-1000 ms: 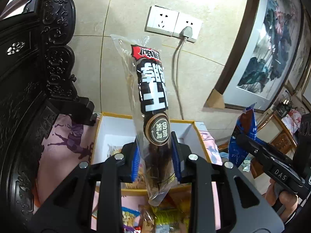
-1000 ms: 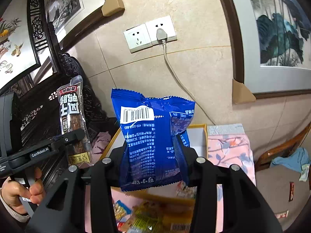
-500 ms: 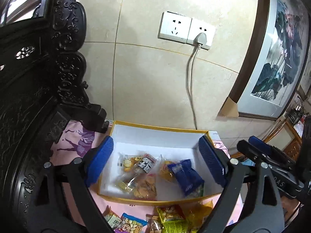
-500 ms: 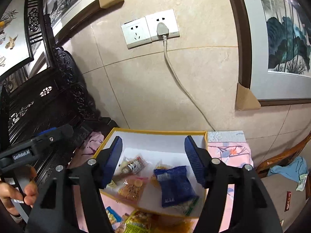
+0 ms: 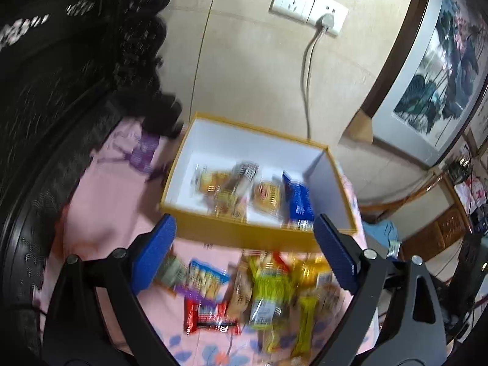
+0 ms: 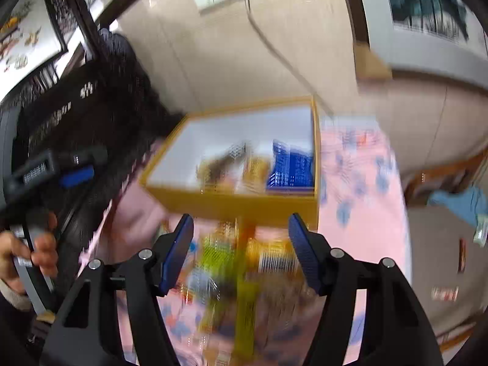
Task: Organize snacks
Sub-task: 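Grasp the yellow stick snack with the right tool, then grasp the clear seed-bar bag with the left tool while the right tool holds the yellow stick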
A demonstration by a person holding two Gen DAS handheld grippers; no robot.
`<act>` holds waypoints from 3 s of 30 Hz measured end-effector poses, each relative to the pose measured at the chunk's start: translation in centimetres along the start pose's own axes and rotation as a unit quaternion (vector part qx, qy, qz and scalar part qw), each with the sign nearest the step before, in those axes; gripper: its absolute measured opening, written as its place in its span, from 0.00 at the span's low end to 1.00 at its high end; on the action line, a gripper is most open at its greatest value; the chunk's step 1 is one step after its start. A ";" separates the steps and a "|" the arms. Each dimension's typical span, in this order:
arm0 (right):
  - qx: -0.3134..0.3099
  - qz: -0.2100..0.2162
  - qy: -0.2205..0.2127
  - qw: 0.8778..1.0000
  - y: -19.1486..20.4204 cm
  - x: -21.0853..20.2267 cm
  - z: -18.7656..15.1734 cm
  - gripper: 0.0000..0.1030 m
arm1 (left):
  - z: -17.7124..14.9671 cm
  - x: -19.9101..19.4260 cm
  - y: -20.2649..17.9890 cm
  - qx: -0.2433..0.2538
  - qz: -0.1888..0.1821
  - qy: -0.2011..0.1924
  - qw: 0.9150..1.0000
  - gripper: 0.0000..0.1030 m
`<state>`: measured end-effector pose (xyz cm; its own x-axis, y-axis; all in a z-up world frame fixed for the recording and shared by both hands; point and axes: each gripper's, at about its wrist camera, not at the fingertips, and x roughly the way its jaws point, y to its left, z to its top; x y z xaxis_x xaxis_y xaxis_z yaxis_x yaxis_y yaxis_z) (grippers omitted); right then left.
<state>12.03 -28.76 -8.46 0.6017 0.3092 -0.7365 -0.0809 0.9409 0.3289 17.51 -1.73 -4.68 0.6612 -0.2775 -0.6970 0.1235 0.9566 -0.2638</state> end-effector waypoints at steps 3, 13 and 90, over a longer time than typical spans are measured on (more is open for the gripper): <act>0.013 0.003 0.037 0.999 0.2 0.8 -3.4 0.56 | -2.1 -0.4 1.0 -0.009 0.006 0.020 1.000 0.91; 0.025 0.007 0.130 0.991 1.0 5.1 -8.4 0.47 | -6.5 -2.6 3.6 -0.021 0.029 0.052 0.998 0.91; 0.130 -0.024 0.063 0.989 -4.0 -0.7 -8.4 0.21 | -17.3 9.5 -3.7 0.070 -0.038 0.280 0.957 0.28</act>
<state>5.25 -31.56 -14.17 0.4941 0.2957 -0.8175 0.1630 0.8922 0.4212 10.56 -9.41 -21.83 0.1518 -0.3127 -0.9377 0.2789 0.9237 -0.2629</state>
